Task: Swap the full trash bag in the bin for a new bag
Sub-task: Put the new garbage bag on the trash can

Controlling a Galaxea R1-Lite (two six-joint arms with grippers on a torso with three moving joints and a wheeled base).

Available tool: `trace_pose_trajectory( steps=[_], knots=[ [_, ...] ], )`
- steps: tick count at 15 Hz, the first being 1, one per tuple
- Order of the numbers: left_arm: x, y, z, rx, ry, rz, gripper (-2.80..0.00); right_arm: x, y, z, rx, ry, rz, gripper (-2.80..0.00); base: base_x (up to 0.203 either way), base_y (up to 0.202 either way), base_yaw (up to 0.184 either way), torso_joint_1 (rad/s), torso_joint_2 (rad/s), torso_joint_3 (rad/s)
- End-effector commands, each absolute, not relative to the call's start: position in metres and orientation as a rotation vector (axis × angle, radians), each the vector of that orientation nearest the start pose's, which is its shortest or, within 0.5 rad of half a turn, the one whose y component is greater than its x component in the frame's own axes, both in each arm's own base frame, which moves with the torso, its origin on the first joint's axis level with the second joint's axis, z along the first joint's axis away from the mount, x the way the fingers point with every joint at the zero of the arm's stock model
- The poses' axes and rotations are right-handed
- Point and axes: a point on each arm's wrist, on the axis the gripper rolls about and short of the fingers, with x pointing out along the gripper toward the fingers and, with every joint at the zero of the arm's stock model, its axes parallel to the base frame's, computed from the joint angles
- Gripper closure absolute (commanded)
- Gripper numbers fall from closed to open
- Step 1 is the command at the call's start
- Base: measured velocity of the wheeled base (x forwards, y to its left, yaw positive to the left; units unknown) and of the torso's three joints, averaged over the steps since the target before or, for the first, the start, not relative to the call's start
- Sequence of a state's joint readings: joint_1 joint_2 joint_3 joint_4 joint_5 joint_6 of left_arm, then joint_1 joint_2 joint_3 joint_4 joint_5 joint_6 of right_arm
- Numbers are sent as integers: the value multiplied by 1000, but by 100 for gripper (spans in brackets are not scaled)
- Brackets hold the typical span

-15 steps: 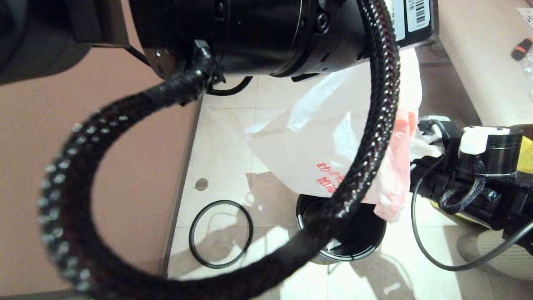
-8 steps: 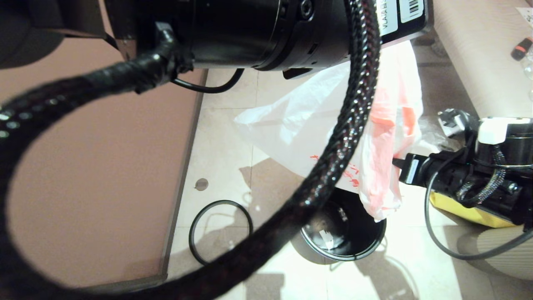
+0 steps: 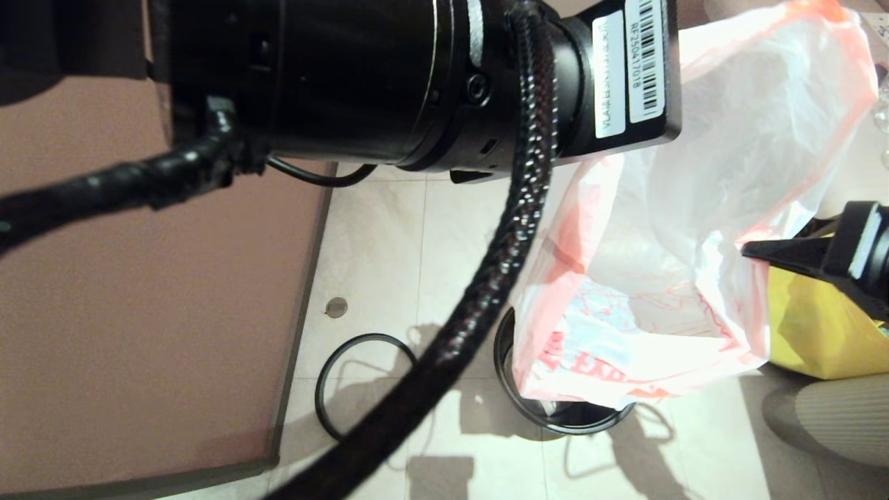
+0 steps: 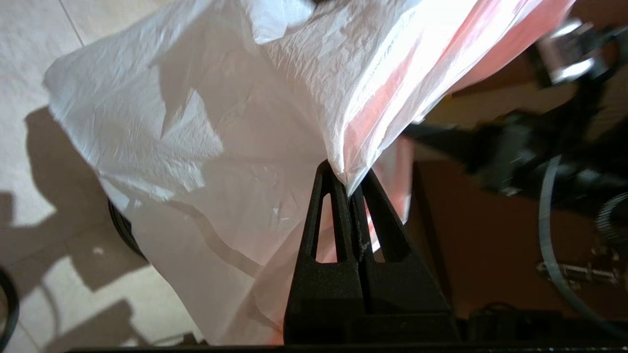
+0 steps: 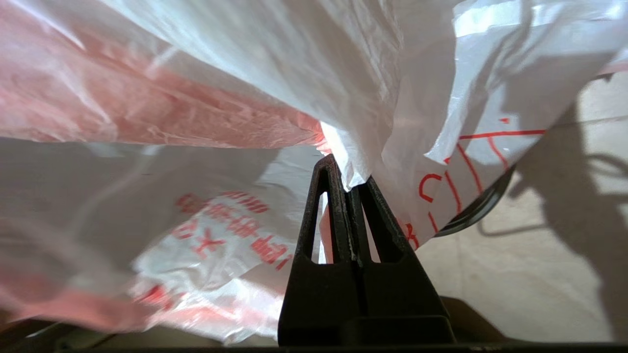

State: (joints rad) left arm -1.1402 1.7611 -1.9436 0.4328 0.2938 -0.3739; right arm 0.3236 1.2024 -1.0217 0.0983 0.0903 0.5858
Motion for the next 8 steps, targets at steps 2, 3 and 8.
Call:
trace_pose_trajectory(
  steps=[2,3,8],
  knots=[
    [140,-273,370,-186,433,-779,0,135,49,330,650,411,384,0,0,0,0,0,0,0],
    [140,-268,366,-186,500,-773,0,131,48,334,679,448,389,0,0,0,0,0,0,0],
    [149,-246,352,-167,692,-693,0,122,48,333,791,600,388,0,0,0,0,0,0,0]
  ],
)
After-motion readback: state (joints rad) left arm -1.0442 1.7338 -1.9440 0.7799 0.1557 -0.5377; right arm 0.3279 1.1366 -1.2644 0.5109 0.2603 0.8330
